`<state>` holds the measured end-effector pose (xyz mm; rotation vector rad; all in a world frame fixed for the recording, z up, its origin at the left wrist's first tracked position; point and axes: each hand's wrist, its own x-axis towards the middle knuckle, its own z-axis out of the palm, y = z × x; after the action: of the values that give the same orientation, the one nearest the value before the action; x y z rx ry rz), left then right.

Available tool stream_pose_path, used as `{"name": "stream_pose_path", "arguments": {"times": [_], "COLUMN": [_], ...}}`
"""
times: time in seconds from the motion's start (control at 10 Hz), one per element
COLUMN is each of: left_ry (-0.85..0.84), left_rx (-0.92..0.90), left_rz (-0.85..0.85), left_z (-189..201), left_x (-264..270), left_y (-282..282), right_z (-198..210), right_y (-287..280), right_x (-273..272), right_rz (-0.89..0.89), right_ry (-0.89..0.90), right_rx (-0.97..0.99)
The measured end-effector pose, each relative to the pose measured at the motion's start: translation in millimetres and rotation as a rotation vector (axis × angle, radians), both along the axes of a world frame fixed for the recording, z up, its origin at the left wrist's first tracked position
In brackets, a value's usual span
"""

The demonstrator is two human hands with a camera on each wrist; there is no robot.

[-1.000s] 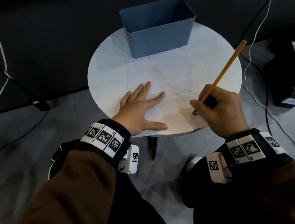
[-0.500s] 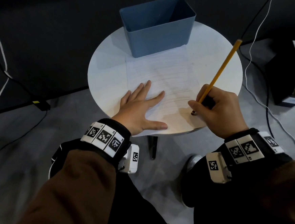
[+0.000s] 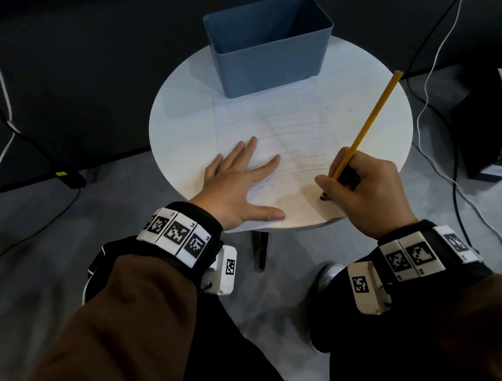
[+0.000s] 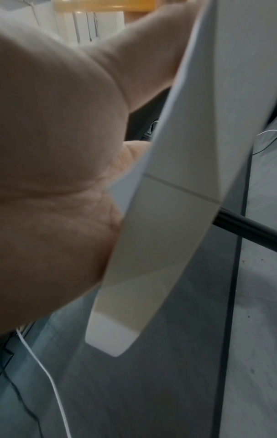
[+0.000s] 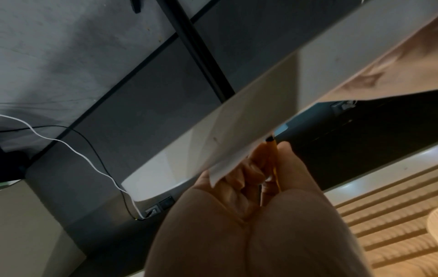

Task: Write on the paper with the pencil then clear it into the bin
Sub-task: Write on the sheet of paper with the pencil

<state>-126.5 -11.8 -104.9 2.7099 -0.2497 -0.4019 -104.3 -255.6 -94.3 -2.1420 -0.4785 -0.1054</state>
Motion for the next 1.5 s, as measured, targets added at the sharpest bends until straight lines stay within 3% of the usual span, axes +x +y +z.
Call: {"name": "stream_pose_path", "arguments": {"times": [0.6,0.8,1.5], "left_ry": [0.0,-0.002,-0.002], "left_rx": [-0.013,-0.011,-0.023], "left_rz": [0.001,-0.004,0.007], "left_z": [0.2,-0.8,-1.3], "left_x": [-0.6,-0.5,0.1], "left_y": [0.0,0.4,1.2], "right_z": [4.0,4.8,6.6], "right_y": [-4.6,12.8,-0.8], "right_x": [4.4,-4.4,2.5], "right_rz": [-0.02,0.079,-0.011], "right_ry": [-0.02,-0.01,0.011], "right_rx": [-0.041,0.016,-0.005]}}
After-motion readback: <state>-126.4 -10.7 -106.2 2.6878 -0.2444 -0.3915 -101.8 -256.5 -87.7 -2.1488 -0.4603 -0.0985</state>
